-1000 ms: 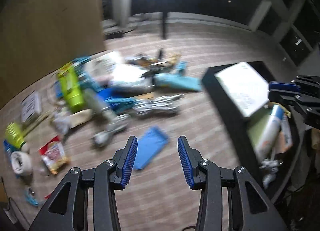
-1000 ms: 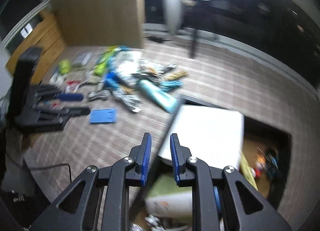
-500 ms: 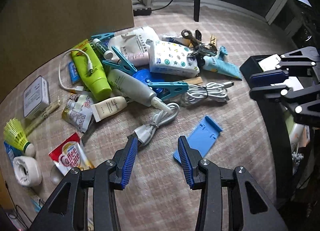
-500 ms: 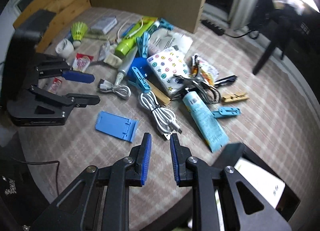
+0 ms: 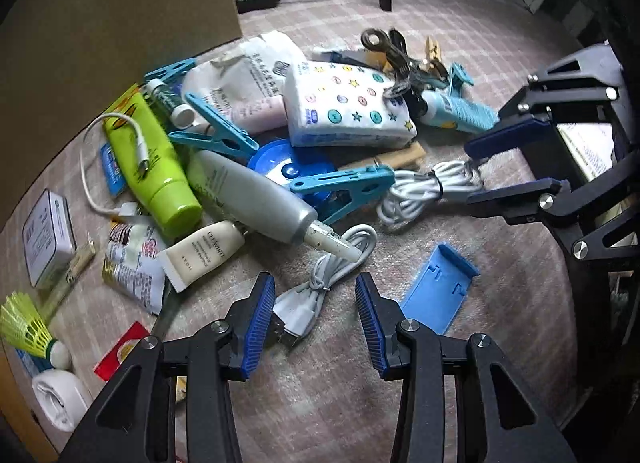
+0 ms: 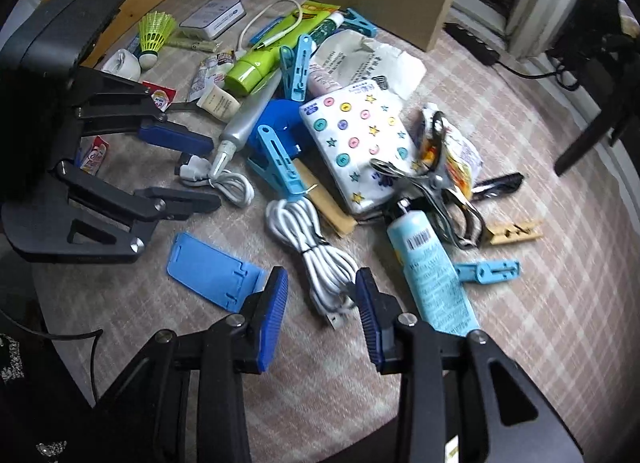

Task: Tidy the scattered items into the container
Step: 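Grasp the white USB cable with the left gripper while the right gripper grasps the white coiled cable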

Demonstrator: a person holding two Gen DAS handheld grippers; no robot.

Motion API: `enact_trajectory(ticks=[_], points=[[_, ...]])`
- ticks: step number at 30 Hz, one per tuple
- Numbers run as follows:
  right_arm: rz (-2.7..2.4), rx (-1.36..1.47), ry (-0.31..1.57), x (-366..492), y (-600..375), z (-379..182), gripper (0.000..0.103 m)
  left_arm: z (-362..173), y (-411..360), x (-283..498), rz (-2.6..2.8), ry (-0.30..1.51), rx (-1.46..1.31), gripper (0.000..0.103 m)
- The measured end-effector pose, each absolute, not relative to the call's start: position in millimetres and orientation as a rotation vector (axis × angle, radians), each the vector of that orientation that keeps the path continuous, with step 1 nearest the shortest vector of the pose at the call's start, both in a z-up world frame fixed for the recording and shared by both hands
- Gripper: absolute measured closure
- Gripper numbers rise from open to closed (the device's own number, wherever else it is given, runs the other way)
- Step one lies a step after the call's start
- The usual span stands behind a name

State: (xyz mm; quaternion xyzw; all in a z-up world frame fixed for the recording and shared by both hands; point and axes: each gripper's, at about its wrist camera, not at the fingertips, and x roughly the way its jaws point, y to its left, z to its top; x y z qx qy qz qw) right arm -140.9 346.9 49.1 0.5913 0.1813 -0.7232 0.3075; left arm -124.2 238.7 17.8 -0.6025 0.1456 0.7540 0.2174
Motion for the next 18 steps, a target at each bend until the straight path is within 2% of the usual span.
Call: enact_trajectory(ticks=[15, 18], points=[[-1.903, 1.568, 0.495, -147.6, 336.5, 28.6, 0.069, 10.3, 259.9, -122.4, 2.054, 0.499, -1.624, 0.065], [-1.926, 1.584, 0.468, -147.8, 343.4, 29.5, 0.074, 10.3, 258.2, -118.5, 2.058, 0.51, -1.62, 0.074]])
